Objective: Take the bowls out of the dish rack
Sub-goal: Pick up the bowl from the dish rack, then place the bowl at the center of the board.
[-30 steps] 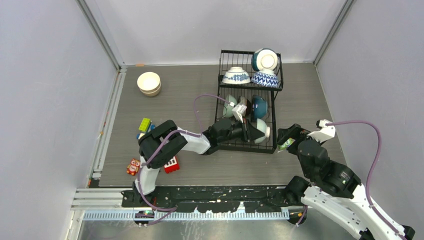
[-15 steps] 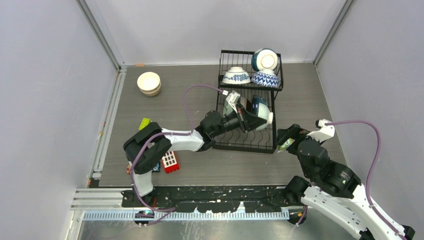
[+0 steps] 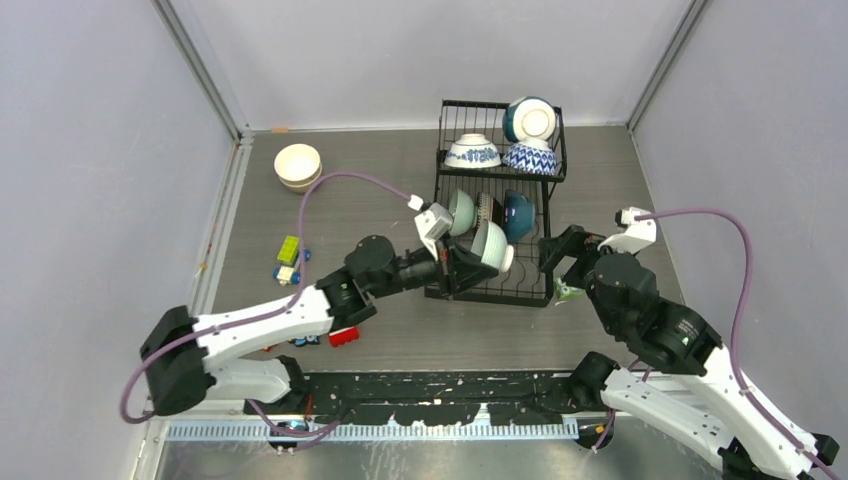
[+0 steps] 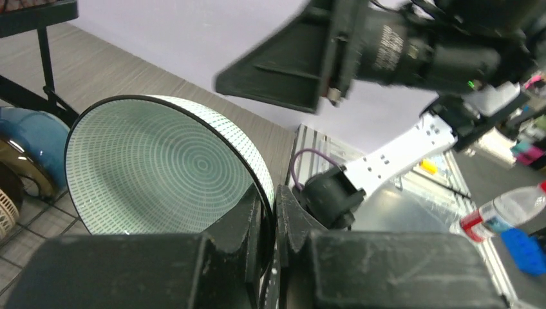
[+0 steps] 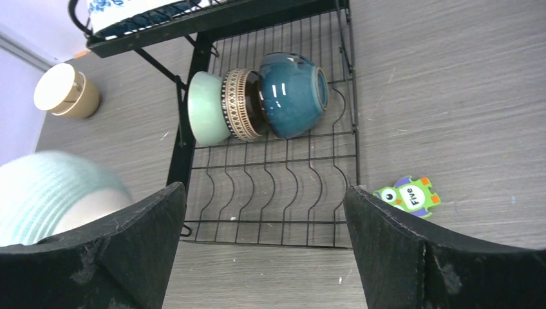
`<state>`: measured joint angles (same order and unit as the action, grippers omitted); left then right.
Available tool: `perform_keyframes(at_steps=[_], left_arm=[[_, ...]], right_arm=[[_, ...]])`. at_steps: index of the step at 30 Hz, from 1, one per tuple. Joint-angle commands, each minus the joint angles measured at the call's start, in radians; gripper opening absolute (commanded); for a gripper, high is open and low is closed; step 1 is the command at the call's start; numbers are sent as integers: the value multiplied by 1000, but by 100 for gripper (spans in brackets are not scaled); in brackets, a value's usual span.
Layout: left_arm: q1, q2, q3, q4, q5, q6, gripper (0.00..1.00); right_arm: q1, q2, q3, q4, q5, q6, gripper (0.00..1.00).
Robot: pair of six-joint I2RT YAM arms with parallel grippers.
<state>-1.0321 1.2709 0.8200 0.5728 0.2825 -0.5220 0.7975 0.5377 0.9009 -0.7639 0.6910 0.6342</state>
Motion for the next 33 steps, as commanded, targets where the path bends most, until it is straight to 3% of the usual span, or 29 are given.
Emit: perform_keyframes(at_steps=[1,8,15,23,33], left_arm=[[-54,-151,38,-294,-60,234,0],[-73,-328,55,-615,-119,344,0],[-75,-432,91,-857,-203,451,0],[-79,-505,97,-1072,-275,540,0],[-84,-545,121,-1208,-340,667,0]], right_arm=[[0,49,60,96,-50,-62,96],[0,94,86,129,-123,-81,95],[0,182,137,144,-300,-130,95],[0,287,202,157,-460,-164,95],[2,393,251,164,-614,-191,95]])
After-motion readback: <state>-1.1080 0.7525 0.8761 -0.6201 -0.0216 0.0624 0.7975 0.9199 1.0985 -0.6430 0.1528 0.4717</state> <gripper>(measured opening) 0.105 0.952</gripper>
